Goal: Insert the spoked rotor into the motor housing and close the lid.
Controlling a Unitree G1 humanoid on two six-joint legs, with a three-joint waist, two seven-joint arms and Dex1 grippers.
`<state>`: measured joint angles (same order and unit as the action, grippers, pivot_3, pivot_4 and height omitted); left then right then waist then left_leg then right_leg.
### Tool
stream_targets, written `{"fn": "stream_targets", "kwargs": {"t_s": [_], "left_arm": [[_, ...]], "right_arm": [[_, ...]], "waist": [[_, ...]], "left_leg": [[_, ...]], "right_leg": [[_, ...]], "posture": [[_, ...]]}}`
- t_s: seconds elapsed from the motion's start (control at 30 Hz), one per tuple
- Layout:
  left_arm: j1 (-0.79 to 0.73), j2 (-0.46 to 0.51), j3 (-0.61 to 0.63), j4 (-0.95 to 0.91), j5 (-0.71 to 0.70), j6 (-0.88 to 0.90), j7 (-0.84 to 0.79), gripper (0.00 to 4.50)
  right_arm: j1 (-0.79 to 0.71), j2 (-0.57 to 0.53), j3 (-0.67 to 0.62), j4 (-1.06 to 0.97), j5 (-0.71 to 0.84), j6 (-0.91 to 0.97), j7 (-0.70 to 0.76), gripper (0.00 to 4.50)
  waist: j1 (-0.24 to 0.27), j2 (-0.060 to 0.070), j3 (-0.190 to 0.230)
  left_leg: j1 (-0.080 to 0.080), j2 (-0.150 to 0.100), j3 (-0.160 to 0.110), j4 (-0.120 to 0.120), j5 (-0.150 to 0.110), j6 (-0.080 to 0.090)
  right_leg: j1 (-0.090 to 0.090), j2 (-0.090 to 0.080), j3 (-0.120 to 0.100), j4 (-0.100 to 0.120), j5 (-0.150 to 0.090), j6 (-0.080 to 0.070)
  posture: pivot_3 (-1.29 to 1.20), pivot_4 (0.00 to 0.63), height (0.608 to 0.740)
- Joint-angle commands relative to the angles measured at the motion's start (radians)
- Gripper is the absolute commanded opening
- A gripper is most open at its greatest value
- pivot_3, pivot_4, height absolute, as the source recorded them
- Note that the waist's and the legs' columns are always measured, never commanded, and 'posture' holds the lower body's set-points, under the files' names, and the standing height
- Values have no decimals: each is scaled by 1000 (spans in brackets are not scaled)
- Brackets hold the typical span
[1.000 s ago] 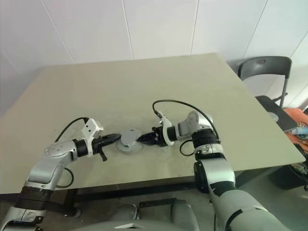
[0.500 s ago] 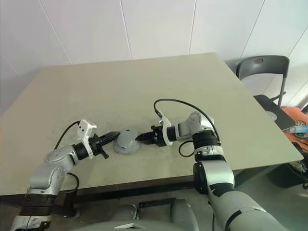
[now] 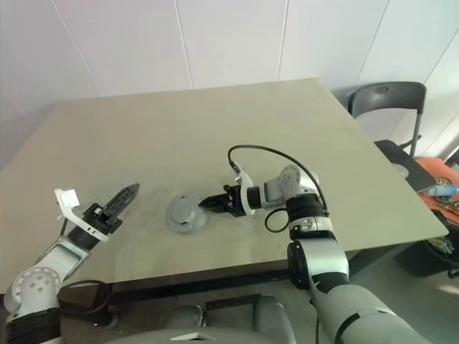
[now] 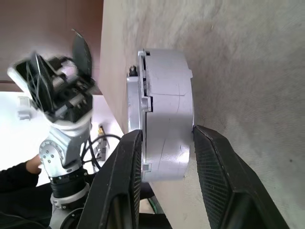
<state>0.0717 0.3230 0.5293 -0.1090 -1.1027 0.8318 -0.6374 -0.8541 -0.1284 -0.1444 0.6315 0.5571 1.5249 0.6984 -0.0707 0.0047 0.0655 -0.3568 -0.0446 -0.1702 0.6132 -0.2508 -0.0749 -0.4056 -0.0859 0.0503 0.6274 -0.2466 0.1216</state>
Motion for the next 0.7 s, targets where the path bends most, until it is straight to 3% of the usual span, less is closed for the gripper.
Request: {"fn": "stream_targets", "kwargs": {"t_s": [0.03,0.07,0.43,0.7], "left_arm": [[18,21,19,23,-123,100,0,4304],[31,23,18,31,-148,128,-3,4500],[133,36,-86,3,-132,188,-64,4500],[147,24,-100,5,-157,178,-93,4500]], "right_arm": [[-60,-7,-33,-24,49,-15,32,1322],[-60,-9,-30,-23,50,-15,33,1321],[-53,-18,-3,-38,53,-4,35,1303],[-90,-7,-54,-15,66,-11,25,1303]], "waist": [[0,0,0],[0,0,0],[0,0,0],[0,0,0]], "left_leg": [[0,0,0,0,0,0],[0,0,0,0,0,0],[0,1,0,0,0,0],[-1,1,0,-2,0,0]], "right_leg": [[0,0,0,0,0,0],[-1,0,0,0,0,0],[-1,0,0,-1,0,-1],[-2,0,0,-2,0,-1]], "posture": [[0,0,740],[0,0,740],[0,0,740],[0,0,740]]}}
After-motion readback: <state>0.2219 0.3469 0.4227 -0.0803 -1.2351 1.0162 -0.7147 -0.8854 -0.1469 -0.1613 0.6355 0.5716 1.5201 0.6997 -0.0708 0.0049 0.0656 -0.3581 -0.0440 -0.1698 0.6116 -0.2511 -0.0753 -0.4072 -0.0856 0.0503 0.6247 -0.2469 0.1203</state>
